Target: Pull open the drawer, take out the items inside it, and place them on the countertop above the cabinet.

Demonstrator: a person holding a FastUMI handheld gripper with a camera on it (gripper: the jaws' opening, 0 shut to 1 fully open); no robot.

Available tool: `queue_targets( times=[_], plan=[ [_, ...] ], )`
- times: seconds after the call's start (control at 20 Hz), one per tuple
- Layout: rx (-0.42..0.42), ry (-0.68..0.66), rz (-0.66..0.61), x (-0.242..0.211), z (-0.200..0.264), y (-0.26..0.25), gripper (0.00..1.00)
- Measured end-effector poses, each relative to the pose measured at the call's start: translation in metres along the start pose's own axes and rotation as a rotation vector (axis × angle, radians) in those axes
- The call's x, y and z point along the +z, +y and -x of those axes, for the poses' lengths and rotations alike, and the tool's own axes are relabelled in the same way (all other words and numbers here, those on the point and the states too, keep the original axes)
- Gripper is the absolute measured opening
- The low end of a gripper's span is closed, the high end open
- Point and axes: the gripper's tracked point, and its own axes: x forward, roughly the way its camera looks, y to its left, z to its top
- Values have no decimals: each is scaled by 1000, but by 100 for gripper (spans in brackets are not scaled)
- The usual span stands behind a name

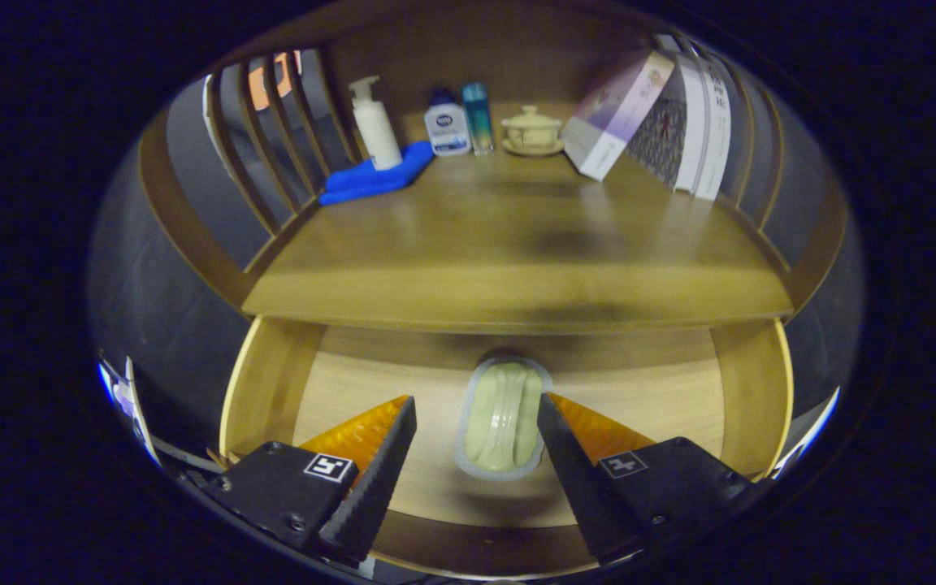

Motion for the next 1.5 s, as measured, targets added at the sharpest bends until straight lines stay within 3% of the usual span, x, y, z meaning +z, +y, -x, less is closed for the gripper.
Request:
queue_targets(
  times=[0.25, 0.35, 0.45, 0.6, 0.8, 1.5],
  plan=[
    [-49, 112, -11, -7, -23, -12, 93],
    [-61, 134, -18, -8, -31, -14, 88],
    [-76, 146, -40, -10, -36, -16, 75],
    [-78, 178, -43, -15, -39, -15, 42],
    [-63, 187, -44, -18, -36, -14, 24],
    [22, 82, 11, -12, 55, 3, 23]
  ],
)
